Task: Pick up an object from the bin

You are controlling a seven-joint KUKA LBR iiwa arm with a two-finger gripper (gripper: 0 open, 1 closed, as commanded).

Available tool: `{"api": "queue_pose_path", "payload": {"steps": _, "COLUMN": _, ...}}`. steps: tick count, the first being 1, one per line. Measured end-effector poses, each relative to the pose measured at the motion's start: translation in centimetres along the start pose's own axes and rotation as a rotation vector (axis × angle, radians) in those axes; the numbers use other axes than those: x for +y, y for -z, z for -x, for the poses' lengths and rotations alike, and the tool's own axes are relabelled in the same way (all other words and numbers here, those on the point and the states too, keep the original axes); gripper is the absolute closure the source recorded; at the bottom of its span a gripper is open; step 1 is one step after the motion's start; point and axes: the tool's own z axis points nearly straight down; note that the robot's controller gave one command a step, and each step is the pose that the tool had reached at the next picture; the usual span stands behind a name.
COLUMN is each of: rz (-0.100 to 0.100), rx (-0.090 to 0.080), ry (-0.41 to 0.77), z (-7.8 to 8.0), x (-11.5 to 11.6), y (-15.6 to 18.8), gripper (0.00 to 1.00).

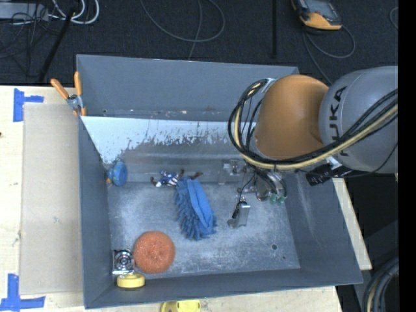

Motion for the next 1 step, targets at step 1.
{"api": "queue_pose_path", "payload": {"steps": 1, "rz": 0.0, "rx": -0.007, "ry": -0.001, "z": 0.13, "x": -0.01, "y": 0.47, "gripper": 0.0}}
